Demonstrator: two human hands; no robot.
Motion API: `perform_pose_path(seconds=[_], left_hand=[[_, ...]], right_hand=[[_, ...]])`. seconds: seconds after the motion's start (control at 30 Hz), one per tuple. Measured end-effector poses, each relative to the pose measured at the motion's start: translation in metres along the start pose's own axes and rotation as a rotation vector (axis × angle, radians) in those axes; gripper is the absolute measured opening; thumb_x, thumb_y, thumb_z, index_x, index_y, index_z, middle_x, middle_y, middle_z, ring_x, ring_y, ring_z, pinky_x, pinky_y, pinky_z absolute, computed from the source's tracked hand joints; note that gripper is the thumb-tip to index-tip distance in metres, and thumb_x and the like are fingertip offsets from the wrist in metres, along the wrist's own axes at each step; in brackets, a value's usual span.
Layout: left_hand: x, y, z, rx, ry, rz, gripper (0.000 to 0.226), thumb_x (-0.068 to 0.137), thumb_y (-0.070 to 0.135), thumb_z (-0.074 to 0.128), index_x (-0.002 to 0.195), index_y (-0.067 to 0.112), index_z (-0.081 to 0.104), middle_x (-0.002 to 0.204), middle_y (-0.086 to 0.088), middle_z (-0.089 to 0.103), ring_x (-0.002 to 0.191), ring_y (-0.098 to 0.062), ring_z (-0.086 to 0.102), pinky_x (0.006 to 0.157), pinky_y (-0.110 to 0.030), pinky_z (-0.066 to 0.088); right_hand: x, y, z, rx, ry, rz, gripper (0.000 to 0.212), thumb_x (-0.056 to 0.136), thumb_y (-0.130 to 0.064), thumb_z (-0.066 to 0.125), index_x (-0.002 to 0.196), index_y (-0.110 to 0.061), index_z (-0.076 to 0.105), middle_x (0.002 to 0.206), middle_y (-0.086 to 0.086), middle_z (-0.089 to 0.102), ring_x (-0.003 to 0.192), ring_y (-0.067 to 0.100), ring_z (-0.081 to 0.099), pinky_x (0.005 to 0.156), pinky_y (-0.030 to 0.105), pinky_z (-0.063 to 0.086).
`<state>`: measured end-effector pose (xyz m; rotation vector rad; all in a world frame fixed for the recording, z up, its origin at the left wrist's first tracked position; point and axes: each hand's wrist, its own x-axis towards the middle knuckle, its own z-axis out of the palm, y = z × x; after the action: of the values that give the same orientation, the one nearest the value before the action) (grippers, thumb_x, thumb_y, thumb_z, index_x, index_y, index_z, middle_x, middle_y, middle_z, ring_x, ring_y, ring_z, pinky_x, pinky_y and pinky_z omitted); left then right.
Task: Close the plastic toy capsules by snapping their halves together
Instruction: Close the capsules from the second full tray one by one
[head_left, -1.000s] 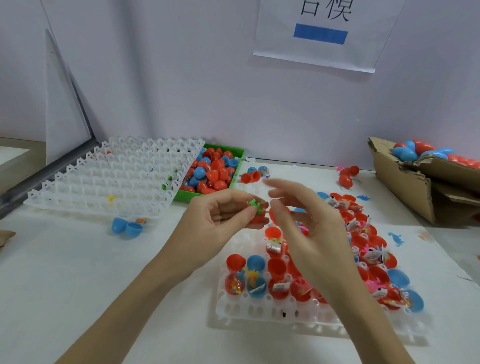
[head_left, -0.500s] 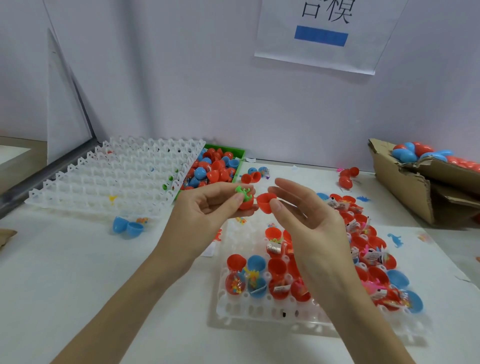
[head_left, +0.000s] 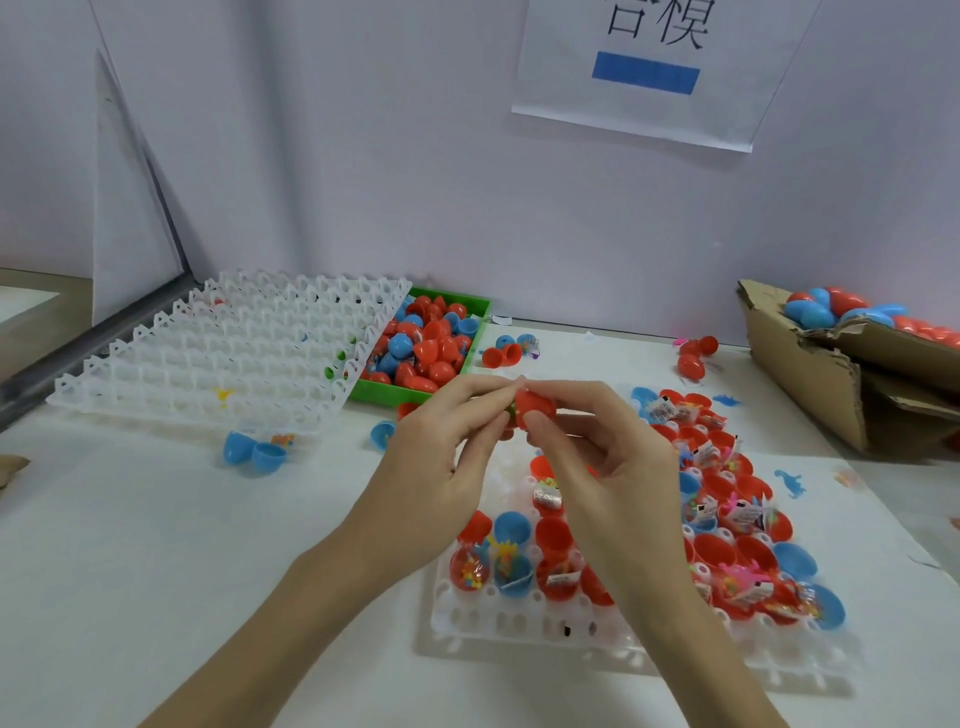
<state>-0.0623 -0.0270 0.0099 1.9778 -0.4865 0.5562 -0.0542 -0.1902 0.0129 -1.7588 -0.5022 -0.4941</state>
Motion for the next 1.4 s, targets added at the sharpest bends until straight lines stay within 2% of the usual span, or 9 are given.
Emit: perform_pose_path(seconds=[0.13, 0.27, 0.4, 0.6, 0.73, 0.8, 0.97, 1.2, 1.4], left_hand=[[0.001, 0.004, -0.001, 0.057, 0.123, 0.013, 0.030, 0.101, 0.004, 0.064, 0.128, 0.011, 0.073, 0.121, 0.006, 0.072, 0.117, -0.006, 0.065, 0.099, -0.020, 0.053], [0.001, 0.005, -0.005, 0.029, 0.154, -0.005, 0.028, 0.096, 0.008, 0.071, 0.123, 0.015, 0.077, 0.123, 0.009, 0.075, 0.119, 0.000, 0.066, 0.103, -0.024, 0.053], [0.002, 0.004, -0.008, -0.235, 0.166, -0.155, 0.031, 0.087, 0.010, 0.080, 0.118, 0.014, 0.078, 0.119, 0.011, 0.077, 0.115, -0.003, 0.070, 0.099, -0.024, 0.057], [0.003, 0.006, -0.009, -0.238, 0.182, -0.135, 0.018, 0.086, 0.011, 0.083, 0.102, 0.016, 0.078, 0.108, 0.010, 0.080, 0.101, -0.009, 0.076, 0.088, -0.024, 0.060], [0.002, 0.007, -0.011, -0.065, 0.151, -0.012, 0.023, 0.091, 0.011, 0.077, 0.113, 0.015, 0.081, 0.122, 0.009, 0.075, 0.114, 0.000, 0.069, 0.096, -0.022, 0.057], [0.001, 0.007, -0.010, -0.028, 0.120, 0.025, 0.025, 0.093, 0.010, 0.075, 0.117, 0.014, 0.079, 0.125, 0.006, 0.074, 0.118, -0.004, 0.068, 0.096, -0.026, 0.058], [0.001, 0.010, -0.008, -0.245, 0.137, -0.091, 0.031, 0.089, 0.010, 0.079, 0.116, 0.017, 0.067, 0.111, 0.010, 0.076, 0.102, -0.018, 0.074, 0.091, -0.026, 0.059], [0.004, 0.010, -0.013, -0.330, 0.105, -0.189, 0.032, 0.083, 0.015, 0.083, 0.114, 0.020, 0.078, 0.101, 0.011, 0.080, 0.097, -0.012, 0.076, 0.088, -0.019, 0.058], [0.005, 0.012, -0.014, -0.386, 0.082, -0.162, 0.032, 0.085, 0.012, 0.081, 0.117, 0.017, 0.077, 0.108, 0.008, 0.080, 0.104, -0.013, 0.075, 0.089, -0.019, 0.058]], right_hand=[[0.000, -0.002, 0.001, 0.166, -0.011, 0.047, 0.022, 0.096, -0.015, 0.069, 0.117, -0.022, 0.072, 0.110, -0.014, 0.074, 0.103, 0.016, 0.073, 0.085, 0.023, 0.060], [-0.002, -0.005, 0.003, 0.017, 0.018, -0.063, 0.025, 0.093, -0.020, 0.070, 0.118, -0.020, 0.072, 0.113, -0.010, 0.073, 0.103, 0.011, 0.073, 0.086, 0.021, 0.059], [-0.003, -0.003, 0.005, -0.159, 0.064, -0.176, 0.026, 0.093, -0.021, 0.067, 0.118, -0.018, 0.073, 0.113, -0.008, 0.072, 0.103, 0.006, 0.070, 0.088, 0.018, 0.058], [-0.004, -0.006, 0.004, 0.089, 0.033, -0.004, 0.027, 0.092, -0.020, 0.069, 0.118, -0.026, 0.071, 0.112, -0.016, 0.074, 0.106, 0.012, 0.073, 0.087, 0.020, 0.058], [-0.002, -0.007, 0.001, 0.126, 0.035, 0.052, 0.025, 0.093, -0.017, 0.072, 0.117, -0.025, 0.073, 0.110, -0.015, 0.075, 0.103, 0.013, 0.074, 0.086, 0.025, 0.060], [0.000, -0.009, -0.001, 0.119, 0.041, 0.054, 0.025, 0.092, -0.019, 0.073, 0.114, -0.030, 0.072, 0.108, -0.018, 0.075, 0.102, 0.011, 0.074, 0.084, 0.022, 0.060], [0.000, -0.013, -0.001, 0.137, 0.030, 0.048, 0.024, 0.093, -0.021, 0.071, 0.115, -0.031, 0.071, 0.110, -0.017, 0.074, 0.104, 0.012, 0.073, 0.084, 0.022, 0.060], [0.001, -0.015, -0.003, 0.140, 0.026, 0.058, 0.023, 0.090, -0.029, 0.072, 0.111, -0.037, 0.071, 0.106, -0.022, 0.074, 0.102, 0.007, 0.073, 0.081, 0.015, 0.057], [0.000, -0.013, -0.005, 0.233, 0.037, 0.105, 0.022, 0.090, -0.027, 0.073, 0.111, -0.033, 0.074, 0.104, -0.017, 0.077, 0.101, 0.007, 0.074, 0.082, 0.015, 0.057]])
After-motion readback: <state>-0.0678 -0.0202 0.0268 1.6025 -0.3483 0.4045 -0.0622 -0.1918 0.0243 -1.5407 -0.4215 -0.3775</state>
